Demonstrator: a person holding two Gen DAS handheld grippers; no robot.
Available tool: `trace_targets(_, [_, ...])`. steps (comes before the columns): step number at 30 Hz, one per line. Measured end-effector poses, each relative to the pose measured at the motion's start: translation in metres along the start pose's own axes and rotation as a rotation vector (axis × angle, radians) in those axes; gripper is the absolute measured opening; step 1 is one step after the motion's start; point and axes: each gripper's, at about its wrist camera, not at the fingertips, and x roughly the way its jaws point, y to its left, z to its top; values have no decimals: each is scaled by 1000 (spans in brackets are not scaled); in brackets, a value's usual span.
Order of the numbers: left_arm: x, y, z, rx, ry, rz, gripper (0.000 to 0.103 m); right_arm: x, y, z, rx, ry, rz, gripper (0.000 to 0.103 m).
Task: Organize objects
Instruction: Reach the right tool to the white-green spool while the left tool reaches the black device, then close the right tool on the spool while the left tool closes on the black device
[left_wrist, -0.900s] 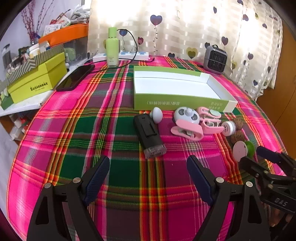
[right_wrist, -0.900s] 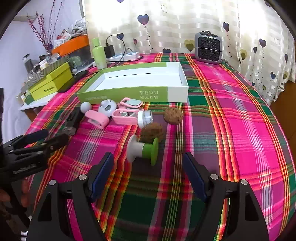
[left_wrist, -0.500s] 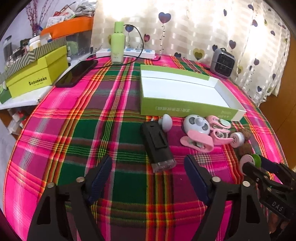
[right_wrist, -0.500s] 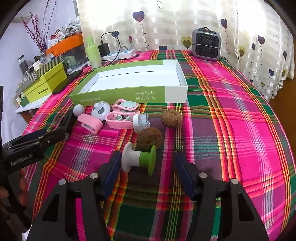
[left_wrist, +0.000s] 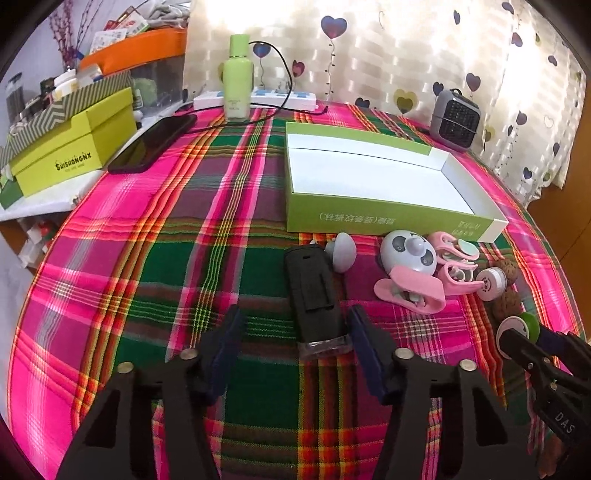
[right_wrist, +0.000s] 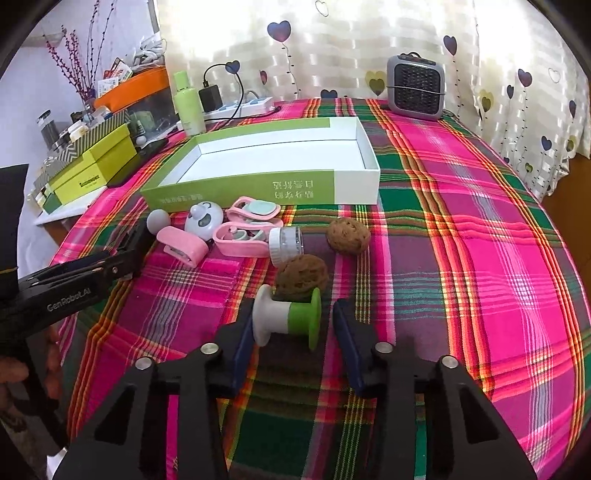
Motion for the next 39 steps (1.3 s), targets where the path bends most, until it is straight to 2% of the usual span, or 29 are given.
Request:
trace_targets(3, [1, -1, 1, 3, -3, -5, 48, -1, 2, -1, -4, -3, 4, 36])
trace_targets(12, [1, 4, 4, -15, -3, -7, 26, -1, 2, -1, -3, -4, 7, 35])
trace_targets(27, [-10, 10, 5, -20, -35, -3, 25, -7, 3, 2, -13, -21, 29, 34])
trace_targets(39, [0, 9, 3, -9, -12, 13, 26, -6, 7, -1, -23, -8, 32, 34])
